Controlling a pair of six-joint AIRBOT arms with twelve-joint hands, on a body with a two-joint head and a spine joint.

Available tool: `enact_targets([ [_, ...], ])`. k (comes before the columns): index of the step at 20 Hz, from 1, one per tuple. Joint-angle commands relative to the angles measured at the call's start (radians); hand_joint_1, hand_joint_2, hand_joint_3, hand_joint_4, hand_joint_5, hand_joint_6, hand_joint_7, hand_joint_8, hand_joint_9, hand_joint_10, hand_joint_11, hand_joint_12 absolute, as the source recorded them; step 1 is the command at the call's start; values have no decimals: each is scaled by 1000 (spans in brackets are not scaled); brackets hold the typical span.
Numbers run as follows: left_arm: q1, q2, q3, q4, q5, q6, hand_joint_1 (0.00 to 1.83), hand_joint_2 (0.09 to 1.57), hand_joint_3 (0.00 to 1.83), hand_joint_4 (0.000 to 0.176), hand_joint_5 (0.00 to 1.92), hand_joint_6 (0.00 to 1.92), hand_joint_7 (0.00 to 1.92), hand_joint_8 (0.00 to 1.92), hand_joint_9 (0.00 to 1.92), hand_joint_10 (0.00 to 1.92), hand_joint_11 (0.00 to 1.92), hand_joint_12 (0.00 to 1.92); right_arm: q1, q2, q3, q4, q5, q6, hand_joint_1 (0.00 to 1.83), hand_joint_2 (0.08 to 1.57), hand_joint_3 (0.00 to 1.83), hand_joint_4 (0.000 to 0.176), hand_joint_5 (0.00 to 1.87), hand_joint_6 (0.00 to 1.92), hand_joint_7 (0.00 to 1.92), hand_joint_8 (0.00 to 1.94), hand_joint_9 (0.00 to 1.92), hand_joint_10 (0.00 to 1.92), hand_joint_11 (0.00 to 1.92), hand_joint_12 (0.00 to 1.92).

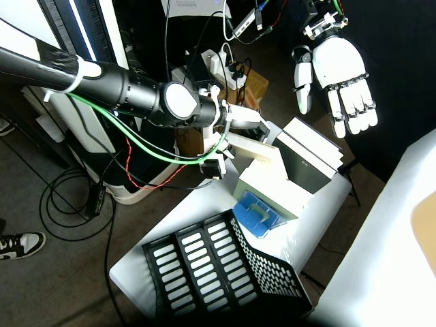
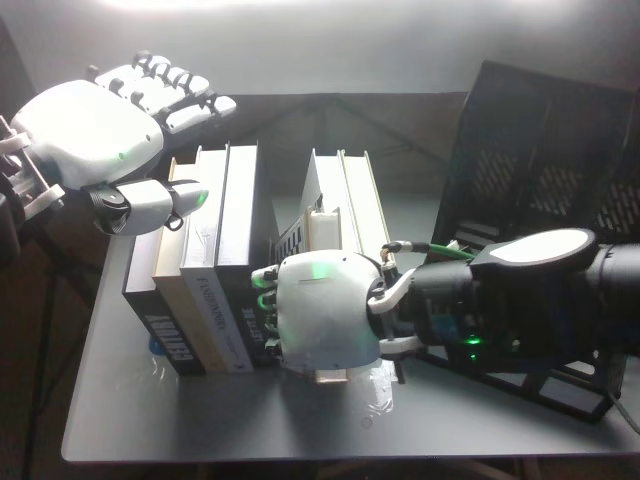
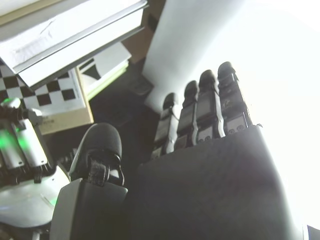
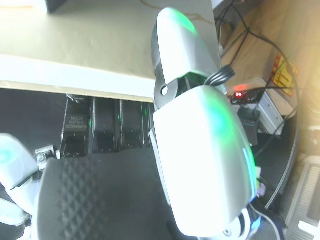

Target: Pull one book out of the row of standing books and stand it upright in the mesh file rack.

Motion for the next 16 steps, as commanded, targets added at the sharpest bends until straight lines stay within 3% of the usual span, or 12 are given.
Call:
enact_targets([
  [1, -9, 11, 1, -7, -109, -1, 3, 1450, 0, 129, 0, 0, 0, 0, 0, 0, 0, 0, 12, 39, -5, -2, -40, -4, 1372, 1131, 0, 0, 891, 1074, 1020, 929, 811, 1385, 447, 1777],
  [2, -9, 11, 0, -7, -110, -1, 16, 1449, 0, 137, 0, 0, 0, 0, 0, 0, 0, 0, 17, 49, -16, -2, -32, -4, 1372, 1129, 0, 0, 886, 1080, 1046, 891, 812, 1375, 452, 1783],
  [3, -9, 12, 0, -9, -111, -2, 3, 1456, 0, 122, 0, 0, 0, 0, 0, 0, 0, 0, 28, 68, -36, -2, -17, -4, 1382, 1105, 0, 0, 929, 1012, 1091, 800, 887, 1298, 550, 1753],
  [5, -10, 12, -2, -9, -110, -2, 9, 1450, 0, 120, 0, 0, 0, 0, 0, 0, 0, 0, 46, 108, -78, -15, 4, -4, 1390, 1082, 0, 0, 991, 924, 1140, 707, 939, 1230, 626, 1717],
  [7, -9, 11, -2, -11, -108, -2, 0, 1447, 0, 117, 0, 0, 0, 0, 0, 0, 0, 0, 47, 140, -105, -18, 22, 0, 1380, 1107, 7, 0, 901, 1042, 1055, 872, 891, 1312, 546, 1802],
  [9, -9, 11, -2, -15, -103, -2, 0, 1442, 0, 116, 0, 0, 0, 0, 0, 0, 0, 0, 47, 168, -126, -20, 50, 21, 1379, 1102, 3, 0, 937, 1053, 1069, 821, 892, 1286, 605, 1751],
  [11, -7, 10, -2, -18, -102, -2, 0, 1436, 0, 102, 0, 0, 0, 0, 0, 0, 0, 0, 69, 182, -134, -146, 78, 163, 1383, 1086, 0, 0, 957, 1051, 1134, 665, 936, 1217, 625, 1697],
  [12, -5, 10, -2, -19, -100, -2, 0, 1438, 0, 89, 0, 0, 0, 0, 0, 0, 0, 0, 87, 192, -139, -227, 92, 249, 1385, 1084, 0, 0, 986, 953, 1110, 749, 932, 1243, 667, 1705],
  [14, -3, 10, -2, -22, -98, -2, 0, 1435, 0, 92, 0, 0, 0, 0, 0, 0, 0, 0, 118, 217, -155, -337, 114, 345, 1385, 1094, 2, 0, 940, 950, 1081, 820, 939, 1286, 757, 1689],
  [16, -3, 10, -4, -22, -97, -3, 0, 1444, 0, 86, 0, 0, 0, 0, 0, 0, 0, 0, 146, 235, -162, -426, 136, 443, 1389, 1084, 0, 0, 933, 895, 1114, 741, 995, 1256, 799, 1658],
])
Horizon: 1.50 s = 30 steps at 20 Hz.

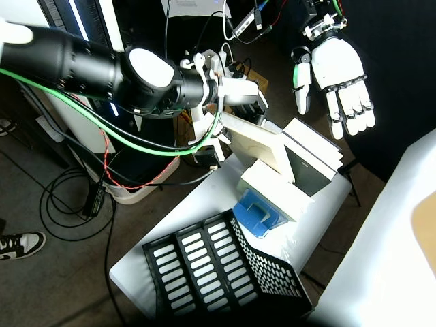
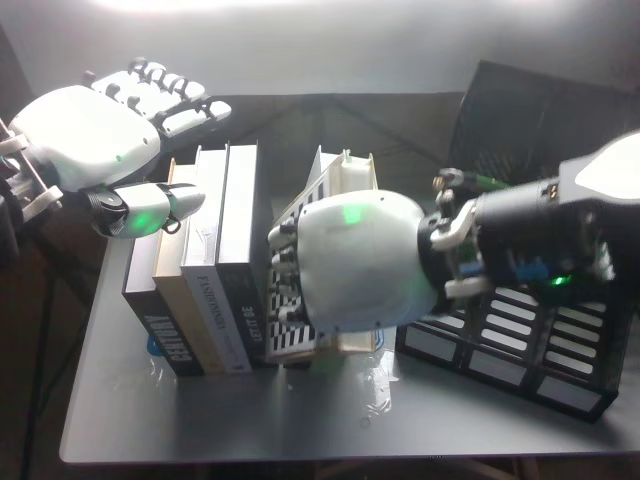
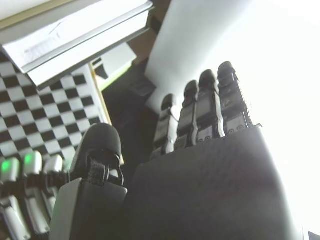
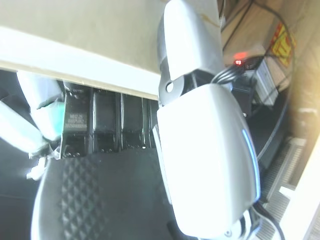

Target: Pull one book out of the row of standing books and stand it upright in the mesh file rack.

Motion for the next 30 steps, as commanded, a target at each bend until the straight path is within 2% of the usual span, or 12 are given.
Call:
enact_targets([
  [1, -1, 9, 1, -4, -111, -2, 0, 1446, 0, 91, 0, 0, 0, 0, 0, 0, 0, 0, 16, 24, 6, -36, -25, 45, 1380, 1109, 5, 0, 915, 904, 1035, 920, 918, 1349, 741, 1733],
  [2, 0, 9, 1, -5, -111, -2, 0, 1448, 0, 95, 0, 0, 0, 0, 0, 0, 0, 0, 26, 29, 5, -66, -14, 85, 1375, 1128, 6, 0, 904, 889, 976, 1055, 879, 1406, 825, 1772],
  [3, 2, 9, 0, -6, -111, -3, 0, 1449, 0, 81, 0, 0, 0, 0, 0, 0, 0, 0, 44, 40, 6, -107, 4, 142, 1375, 1130, 4, 0, 889, 919, 972, 1061, 875, 1400, 790, 1763],
  [5, 3, 9, -1, -6, -111, -8, 0, 1449, 0, 66, 0, 0, 0, 0, 0, 0, 0, 0, 68, 60, 5, -153, 29, 216, 1380, 1111, 0, 0, 919, 1002, 1040, 860, 913, 1332, 808, 1757],
  [7, 5, 8, 0, -6, -109, -9, 0, 1448, 0, 65, 0, 0, 0, 0, 0, 0, 0, 0, 90, 80, 2, -177, 41, 261, 1375, 1119, 1, 0, 900, 1055, 1010, 904, 893, 1358, 809, 1782],
  [12, 7, 8, 0, -7, -106, -9, 0, 1445, 0, 56, 0, 0, 0, 0, 0, 0, 0, 0, 143, 135, -31, -202, 65, 283, 1333, 1231, 12, 0, 693, 1454, 730, 1232, 744, 1575, 615, 1921],
  [15, 6, 8, 0, -7, -107, -9, 0, 1440, 0, 64, 0, 0, 0, 0, 0, 0, 0, 0, 179, 162, -48, -213, 82, 308, 1341, 1231, 4, 0, 649, 1354, 777, 1309, 757, 1590, 705, 1913],
  [22, 3, 7, 2, -8, -111, -9, 0, 1416, 0, 57, 0, 0, 0, 0, 0, 0, 0, 0, 268, 199, -64, -346, 135, 447, 1337, 1258, 0, 0, 567, 1383, 755, 1406, 731, 1605, 606, 1878],
  [24, 3, 6, 3, -8, -111, -9, 0, 1431, 0, 55, 0, 0, 0, 0, 0, 0, 0, 0, 294, 208, -64, -374, 148, 483, 1309, 1288, 9, 0, 528, 1461, 696, 1479, 689, 1720, 628, 1919],
  [26, 3, 3, 5, -8, -111, -9, 0, 1441, 0, 60, 0, 0, 0, 0, 0, 0, 0, 0, 314, 218, -66, -384, 161, 506, 1342, 1235, 0, 0, 664, 1274, 817, 1323, 776, 1606, 732, 1876],
  [28, 3, 1, 6, -10, -111, -9, 77, 1437, 0, 52, 0, 0, 0, 0, 0, 0, 0, 0, 337, 235, -73, -384, 168, 523, 1330, 1269, 2, 0, 625, 1303, 729, 1482, 662, 1714, 675, 1908],
  [30, 2, -1, 7, -10, -110, -9, 29, 1445, 2, 69, 0, 0, 0, 0, 0, 0, 0, 0, 351, 248, -80, -384, 171, 528, 1332, 1266, 0, 0, 626, 1272, 752, 1463, 656, 1708, 665, 1894],
])
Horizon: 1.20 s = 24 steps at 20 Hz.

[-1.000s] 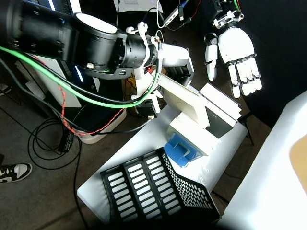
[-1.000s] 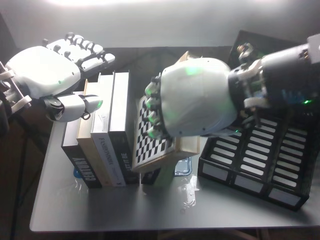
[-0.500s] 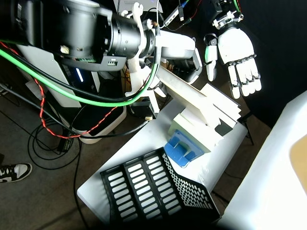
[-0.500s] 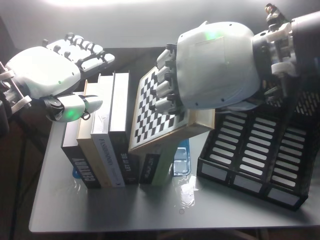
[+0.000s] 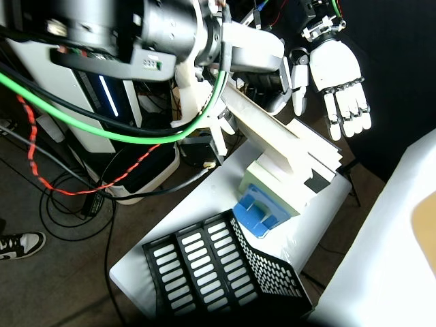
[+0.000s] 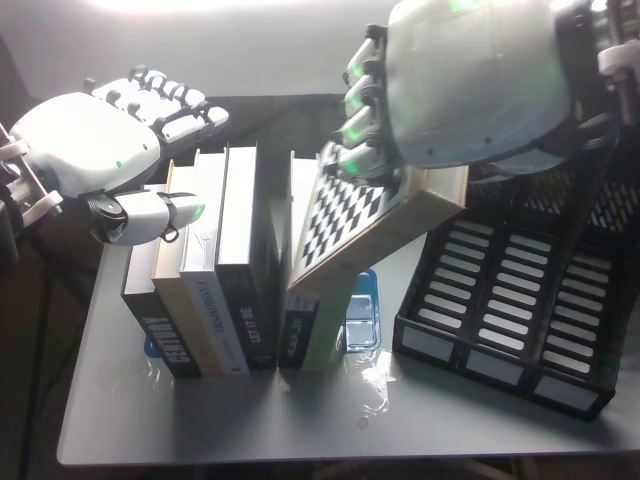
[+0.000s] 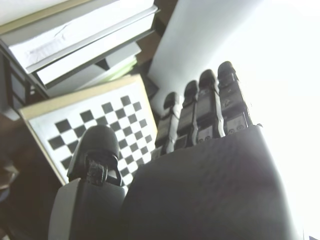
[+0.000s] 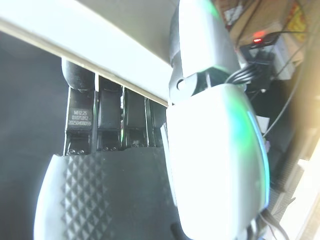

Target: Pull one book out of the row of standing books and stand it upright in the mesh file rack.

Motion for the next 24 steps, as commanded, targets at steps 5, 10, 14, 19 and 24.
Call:
enact_targets([
  [5, -8, -3, 8, -4, -114, 1, 49, 1439, 0, 37, 0, 0, 0, 0, 0, 0, 0, 0, 71, 35, -7, -25, -10, 63, 1335, 1250, 0, 0, 681, 1262, 734, 1478, 693, 1624, 693, 1800],
  [10, -18, -6, 6, -2, -108, 1, 0, 1426, 0, 67, 0, 0, 0, 0, 0, 0, 0, 0, 87, 61, -7, -48, -3, 109, 1337, 1241, 0, 0, 695, 1320, 762, 1431, 696, 1563, 651, 1805],
  [14, -19, -5, 4, -1, -105, 1, 0, 1423, 0, 80, 0, 0, 0, 0, 0, 0, 0, 0, 94, 76, 9, -148, -19, 206, 1201, 1234, 0, 0, 729, 1236, 832, 1469, 773, 1668, 670, 1920],
  [19, -20, 0, -1, 0, -97, 1, 0, 1423, 0, 73, 0, 0, 0, 0, 0, 0, 0, 0, 95, 122, -6, -240, -40, 289, 1340, 1220, 0, 0, 733, 1195, 781, 1400, 753, 1542, 676, 1824],
  [24, -22, -1, -2, 0, -92, 1, 73, 1425, 0, 85, 0, 0, 0, 0, 0, 0, 0, 0, 113, 147, -10, -368, -62, 365, 1327, 1218, 0, 0, 712, 1183, 791, 1366, 795, 1564, 753, 1818],
])
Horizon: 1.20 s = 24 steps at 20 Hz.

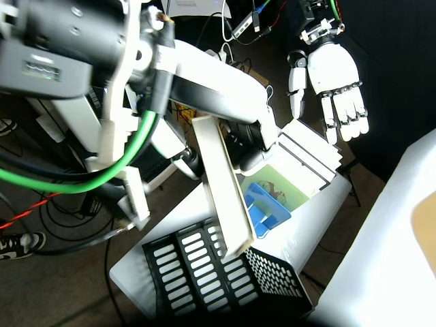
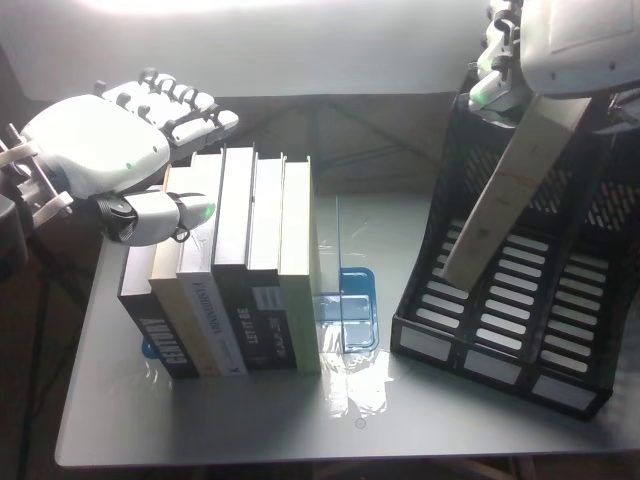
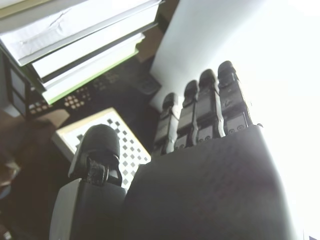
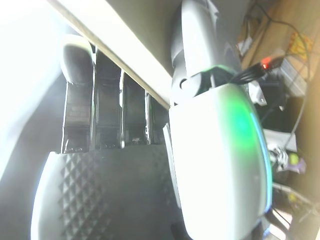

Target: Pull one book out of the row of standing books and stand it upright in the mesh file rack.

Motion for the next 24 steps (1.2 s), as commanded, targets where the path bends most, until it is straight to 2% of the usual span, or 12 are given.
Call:
enact_targets([
  [1, -12, 10, -1, -3, -107, 1, 85, 1428, 0, 81, 0, 0, 0, 0, 0, 0, 0, 0, 17, 9, -1, -7, -85, 2, 1345, 1212, 0, 0, 709, 1230, 790, 1325, 804, 1510, 729, 1749],
  [3, -12, 11, -5, -1, -108, 1, 70, 1421, 0, 69, 0, 0, 0, 0, 0, 0, 0, 0, 12, 0, 9, -51, -95, 23, 1345, 1218, 1, 0, 691, 1286, 777, 1353, 783, 1498, 665, 1726],
  [5, -11, 11, -6, -1, -109, 1, 67, 1426, 0, 86, 0, 0, 0, 0, 0, 0, 0, 0, -15, -21, 26, -56, -109, 26, 1341, 1229, 4, 0, 706, 1273, 749, 1424, 731, 1542, 610, 1776],
  [8, -4, 11, -7, -1, -113, -6, 81, 1422, 0, 75, 0, 0, 0, 0, 0, 0, 0, 0, -73, -71, 65, -83, -142, 25, 1351, 1206, 0, 0, 734, 1181, 833, 1296, 774, 1506, 673, 1711],
  [10, -1, 11, -7, 0, -118, -13, 60, 1414, 0, 90, 0, 0, 0, 0, 0, 0, 0, 0, -101, -102, 93, -90, -155, 24, 1356, 1191, 1, 0, 743, 1161, 855, 1256, 805, 1480, 751, 1668],
  [12, 0, 11, -8, 3, -123, -18, 56, 1413, 0, 87, 0, 0, 0, 0, 0, 0, 0, 0, -131, -134, 122, -120, -176, 39, 1355, 1194, 1, 0, 727, 1181, 837, 1274, 823, 1469, 793, 1663],
  [14, 3, 11, -10, 7, -129, -26, 54, 1410, 0, 80, 0, 0, 0, 0, 0, 0, 0, 0, -160, -168, 155, -179, -198, 84, 1228, 1212, 8, 0, 730, 1239, 862, 1369, 872, 1444, 811, 1728],
  [17, 12, 10, -11, 9, -141, -39, 65, 1412, 0, 86, 0, 0, 0, 0, 0, 0, 0, 0, -189, -207, 200, -257, -239, 139, 1320, 1227, 7, 0, 658, 1252, 779, 1403, 806, 1531, 849, 1742],
  [18, 17, 10, -11, 9, -145, -44, 70, 1419, 1, 74, 0, 0, 0, 0, 0, 0, 0, 0, -195, -220, 213, -293, -247, 163, 1344, 1222, 2, 0, 682, 1210, 771, 1394, 799, 1549, 854, 1750],
  [21, 31, 10, -15, 9, -165, -65, 78, 1424, 2, 68, 0, 0, 0, 0, 0, 0, 0, 0, -214, -264, 258, -480, -277, 289, 1369, 1176, 0, 0, 758, 1049, 891, 1225, 901, 1448, 822, 1711],
  [22, 32, 9, -16, 12, -165, -67, 85, 1427, 3, 69, 0, 0, 0, 0, 0, 0, 0, 0, -216, -277, 274, -493, -283, 302, 1243, 1195, 0, 0, 749, 1178, 912, 1299, 955, 1375, 844, 1703],
  [24, 33, 4, -16, 17, -166, -67, 104, 1429, 2, 60, 0, 0, 0, 0, 0, 0, 0, 0, -221, -305, 322, -493, -290, 321, 1234, 1191, 0, 0, 763, 1159, 936, 1315, 979, 1335, 842, 1705],
])
